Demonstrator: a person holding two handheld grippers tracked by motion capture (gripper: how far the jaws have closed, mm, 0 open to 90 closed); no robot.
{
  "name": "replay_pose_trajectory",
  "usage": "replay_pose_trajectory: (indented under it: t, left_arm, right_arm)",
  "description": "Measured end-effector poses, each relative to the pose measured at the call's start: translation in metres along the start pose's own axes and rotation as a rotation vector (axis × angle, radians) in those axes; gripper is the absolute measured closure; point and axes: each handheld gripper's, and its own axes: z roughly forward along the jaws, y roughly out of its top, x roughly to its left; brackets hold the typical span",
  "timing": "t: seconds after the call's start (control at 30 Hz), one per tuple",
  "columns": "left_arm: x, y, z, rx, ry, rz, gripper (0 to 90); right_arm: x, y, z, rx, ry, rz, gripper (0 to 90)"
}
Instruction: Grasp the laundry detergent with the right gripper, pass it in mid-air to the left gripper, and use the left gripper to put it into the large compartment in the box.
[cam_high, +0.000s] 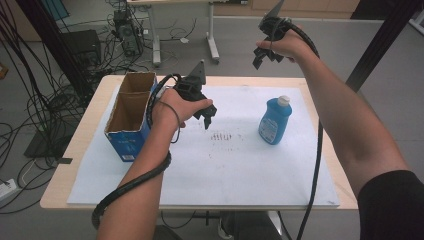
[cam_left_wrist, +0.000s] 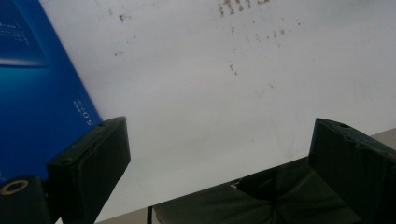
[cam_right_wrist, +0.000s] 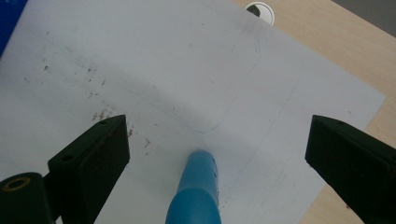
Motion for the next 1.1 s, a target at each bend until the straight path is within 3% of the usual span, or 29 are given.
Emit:
replay_pose_trajectory:
  t: [0.8, 1.1]
  left_arm:
    - [-0.001, 0.002, 0.002, 0.009, 0.005, -0.001, 6.1]
    - [-0.004, -0.005, 0.005, 0.013, 0.003, 0.011, 6.1]
  right_arm:
    - [-0.004, -0.004, 0.000, 0.015, 0.009, -0.017, 6.2]
    - [-0.001, -0.021, -0.009, 0.013, 0.022, -0.027, 6.1]
